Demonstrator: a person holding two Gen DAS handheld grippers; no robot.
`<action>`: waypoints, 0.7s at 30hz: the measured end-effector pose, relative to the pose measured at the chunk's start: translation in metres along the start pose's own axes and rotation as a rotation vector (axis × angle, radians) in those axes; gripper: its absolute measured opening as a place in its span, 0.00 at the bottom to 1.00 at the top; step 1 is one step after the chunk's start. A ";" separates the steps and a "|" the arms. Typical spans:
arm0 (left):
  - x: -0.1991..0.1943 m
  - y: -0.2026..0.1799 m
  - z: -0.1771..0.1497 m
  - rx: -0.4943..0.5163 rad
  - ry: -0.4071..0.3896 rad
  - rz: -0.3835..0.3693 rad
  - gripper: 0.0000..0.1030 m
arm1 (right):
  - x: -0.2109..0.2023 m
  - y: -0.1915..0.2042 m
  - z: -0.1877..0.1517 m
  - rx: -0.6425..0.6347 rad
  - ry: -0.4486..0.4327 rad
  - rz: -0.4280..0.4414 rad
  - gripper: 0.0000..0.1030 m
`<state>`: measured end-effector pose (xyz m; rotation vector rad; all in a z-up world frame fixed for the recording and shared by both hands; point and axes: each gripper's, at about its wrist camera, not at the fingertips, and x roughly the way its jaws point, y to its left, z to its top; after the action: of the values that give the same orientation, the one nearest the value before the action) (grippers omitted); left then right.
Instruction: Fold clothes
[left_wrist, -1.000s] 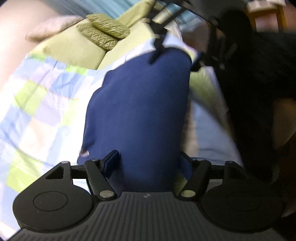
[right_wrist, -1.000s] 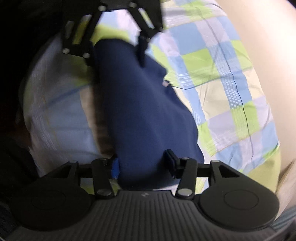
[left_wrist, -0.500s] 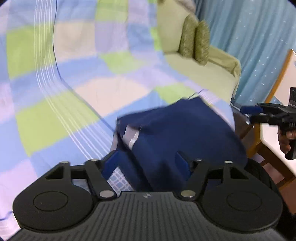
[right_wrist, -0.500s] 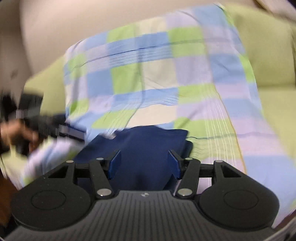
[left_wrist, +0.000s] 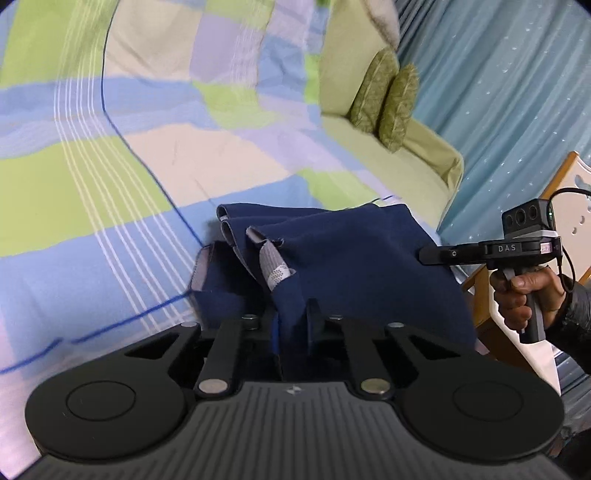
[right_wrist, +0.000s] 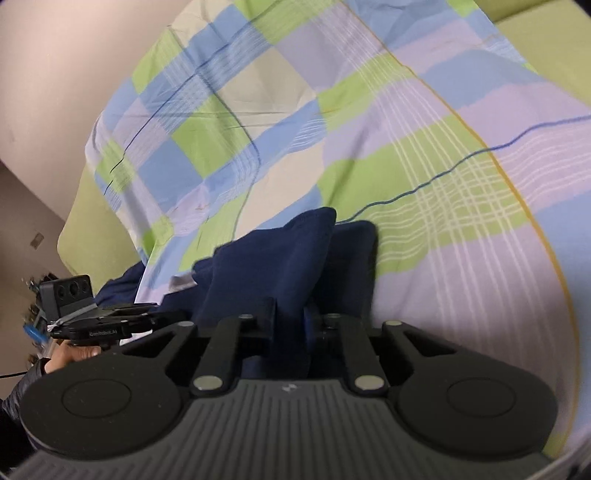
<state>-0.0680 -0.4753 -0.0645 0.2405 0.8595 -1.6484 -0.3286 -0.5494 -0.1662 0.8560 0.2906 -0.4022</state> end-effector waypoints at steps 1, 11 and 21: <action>-0.016 -0.005 -0.007 0.010 -0.012 -0.005 0.11 | -0.004 0.007 -0.003 -0.018 -0.007 0.002 0.11; -0.027 0.009 0.023 0.033 -0.082 0.021 0.11 | -0.011 0.025 0.022 -0.080 -0.099 0.030 0.10; 0.039 0.062 -0.003 -0.107 0.028 0.028 0.26 | 0.056 -0.040 0.020 0.045 -0.010 -0.038 0.14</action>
<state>-0.0229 -0.5048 -0.1146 0.2008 0.9586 -1.5706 -0.2954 -0.6012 -0.2028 0.8938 0.2898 -0.4496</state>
